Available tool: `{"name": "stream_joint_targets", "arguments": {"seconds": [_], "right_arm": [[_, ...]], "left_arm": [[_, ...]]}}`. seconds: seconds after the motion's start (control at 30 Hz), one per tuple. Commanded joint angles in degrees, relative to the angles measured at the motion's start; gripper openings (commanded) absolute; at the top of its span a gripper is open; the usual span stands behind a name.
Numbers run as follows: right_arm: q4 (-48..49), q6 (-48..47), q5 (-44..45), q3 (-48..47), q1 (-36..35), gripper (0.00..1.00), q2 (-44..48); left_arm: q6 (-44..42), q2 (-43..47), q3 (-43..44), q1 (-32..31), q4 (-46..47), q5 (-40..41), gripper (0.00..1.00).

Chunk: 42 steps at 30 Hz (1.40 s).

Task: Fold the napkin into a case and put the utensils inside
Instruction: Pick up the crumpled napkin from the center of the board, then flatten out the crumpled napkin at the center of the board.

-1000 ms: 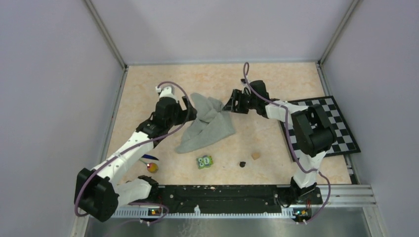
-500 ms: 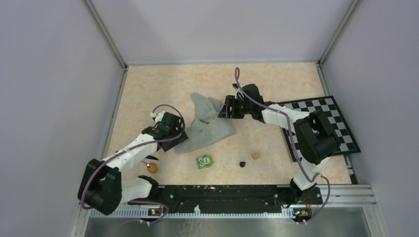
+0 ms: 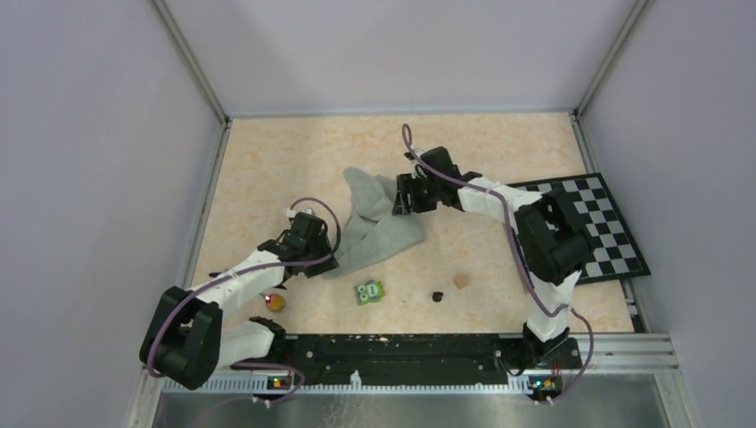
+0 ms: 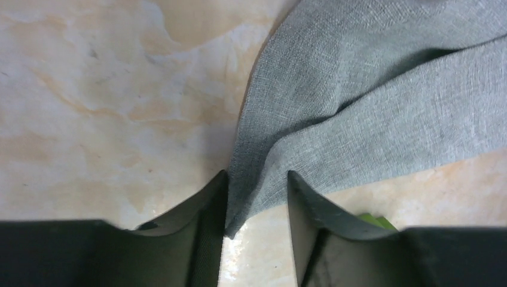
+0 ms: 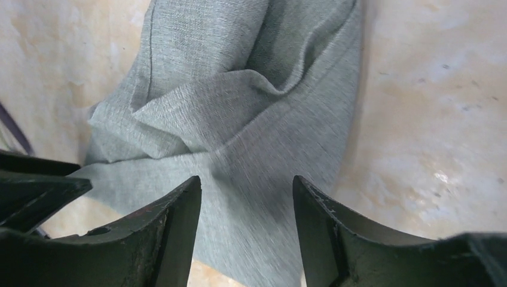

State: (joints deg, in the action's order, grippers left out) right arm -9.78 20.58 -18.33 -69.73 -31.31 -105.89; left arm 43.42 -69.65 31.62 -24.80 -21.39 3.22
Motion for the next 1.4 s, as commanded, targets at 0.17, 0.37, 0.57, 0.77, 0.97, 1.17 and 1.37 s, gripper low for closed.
{"name": "stream_joint_targets", "arguments": {"seconds": [0.17,0.37,0.57,0.77,0.97,1.17,1.37], "right_arm": [[-3.13,-2.54,13.07,-8.08,-4.55,0.1,-4.48],[-6.88,-2.53,18.13,-20.99,-2.43,0.0,-2.11],[-8.83,1.91,14.83,-35.05,3.1,0.0,0.97],[20.62,11.94,6.57,-5.21,1.8,0.09,17.53],[29.56,16.84,8.11,23.55,-6.13,0.65,22.25],[2.38,8.69,21.53,17.8,-4.81,0.72,22.94],[1.93,15.12,15.54,20.13,5.81,0.73,24.38]], "left_arm": [[-11.8,2.05,8.39,0.15,4.8,-1.01,0.06],[-20.0,-3.84,28.38,5.22,4.8,3.5,0.0],[-27.25,-6.66,53.52,13.49,6.12,-5.33,0.0],[-32.38,2.81,44.64,13.58,9.3,-14.06,0.0],[-24.7,13.55,16.32,14.24,4.64,2.16,0.0],[-16.6,12.69,6.3,16.88,5.97,-4.29,0.0],[-12.85,12.72,2.12,16.94,9.28,-6.89,0.0]]}}
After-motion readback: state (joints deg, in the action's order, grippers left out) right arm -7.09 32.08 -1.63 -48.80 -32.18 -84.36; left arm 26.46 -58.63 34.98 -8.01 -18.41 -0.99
